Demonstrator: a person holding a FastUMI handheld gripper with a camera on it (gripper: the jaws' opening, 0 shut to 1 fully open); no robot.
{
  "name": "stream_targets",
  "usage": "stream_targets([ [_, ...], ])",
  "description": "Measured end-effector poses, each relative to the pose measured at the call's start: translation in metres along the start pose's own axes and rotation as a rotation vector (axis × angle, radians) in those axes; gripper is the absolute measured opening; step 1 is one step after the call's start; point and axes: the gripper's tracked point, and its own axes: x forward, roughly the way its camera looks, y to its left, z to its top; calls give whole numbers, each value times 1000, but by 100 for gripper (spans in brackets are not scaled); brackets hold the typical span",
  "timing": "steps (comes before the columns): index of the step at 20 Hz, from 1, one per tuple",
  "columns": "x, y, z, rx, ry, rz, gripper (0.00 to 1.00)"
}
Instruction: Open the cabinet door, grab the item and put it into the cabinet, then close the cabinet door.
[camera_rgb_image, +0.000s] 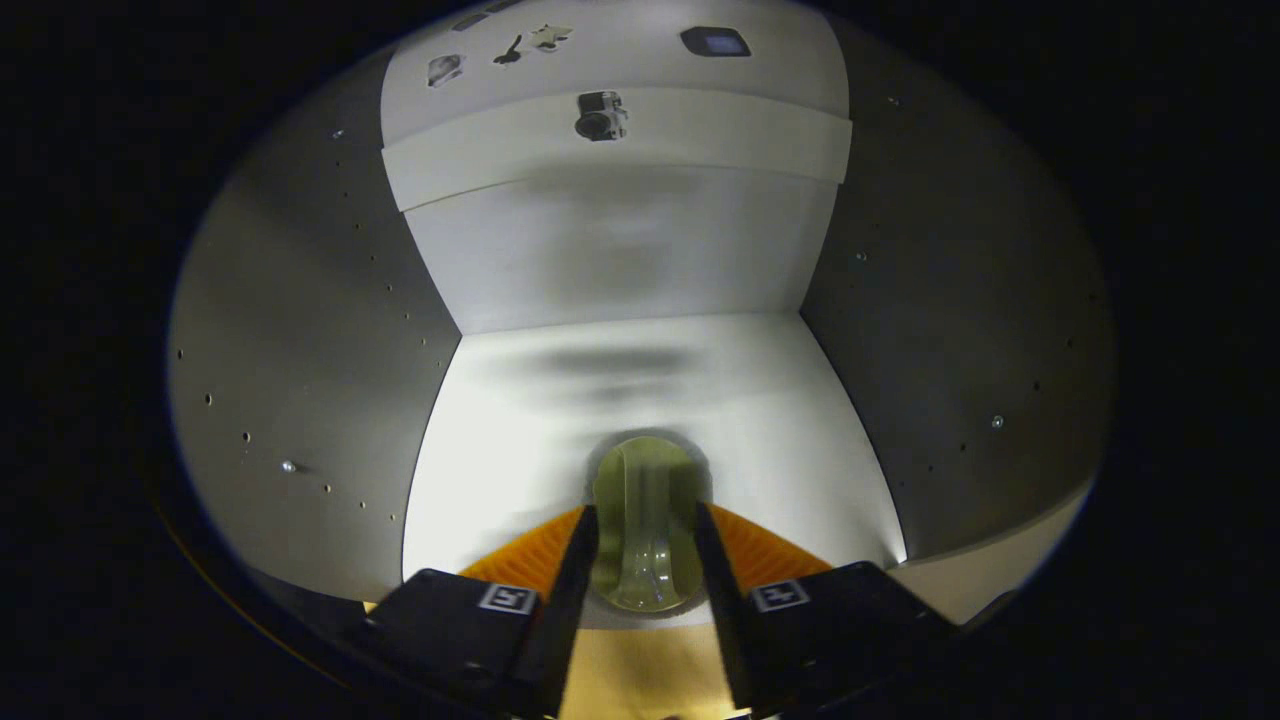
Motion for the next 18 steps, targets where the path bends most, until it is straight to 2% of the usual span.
stream_targets([
  [2, -6, -1, 4, -2, -27, 1, 85],
  [4, -13, -3, 9, 13, -53, 1, 100],
  [10, -74, 6, 36, 41, -232, 39, 99],
  [14, -135, 19, 51, 18, -412, 74, 99],
  [18, -202, 24, 54, -16, -592, 69, 99],
])
